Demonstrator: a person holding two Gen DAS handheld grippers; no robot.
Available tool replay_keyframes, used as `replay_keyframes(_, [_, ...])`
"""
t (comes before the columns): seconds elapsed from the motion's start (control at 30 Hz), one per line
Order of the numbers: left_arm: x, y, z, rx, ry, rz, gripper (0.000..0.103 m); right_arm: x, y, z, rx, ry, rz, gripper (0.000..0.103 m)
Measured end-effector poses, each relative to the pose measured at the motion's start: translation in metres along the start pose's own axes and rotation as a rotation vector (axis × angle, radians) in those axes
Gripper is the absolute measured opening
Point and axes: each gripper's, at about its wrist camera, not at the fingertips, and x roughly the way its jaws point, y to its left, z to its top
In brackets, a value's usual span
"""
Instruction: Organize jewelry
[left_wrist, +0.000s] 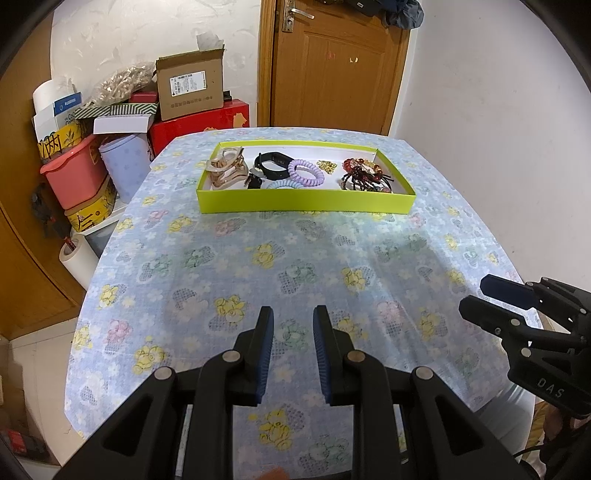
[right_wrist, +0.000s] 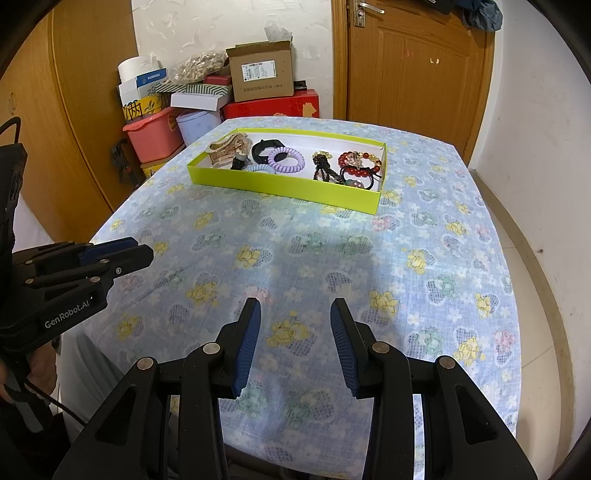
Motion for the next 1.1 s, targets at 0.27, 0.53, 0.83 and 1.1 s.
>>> replay_keyframes(0.27, [0.000,0.001,-0.001,0.001,0.000,0.011,0.023,0.000,0.000,0.000,0.000,0.000,0.000,0.040])
replay_keyframes(0.53, [-0.001,-0.002,-0.003,0.010,-0.004,0.027,0.023,-0.001,0.001,0.000,-0.001,0.000,0.000,0.040])
replay_keyframes(0.83, [-0.002,-0.006,-0.004,0.032,-0.013,0.020,0.023,-0.001,0.001,0.000,0.000,0.001,0.000,0.040])
replay_keyframes(1.1, [-0.003,-0.010,-0.004,0.045,-0.019,0.010,0.023,-0.001,0.001,0.000,0.000,0.001,-0.001,0.040])
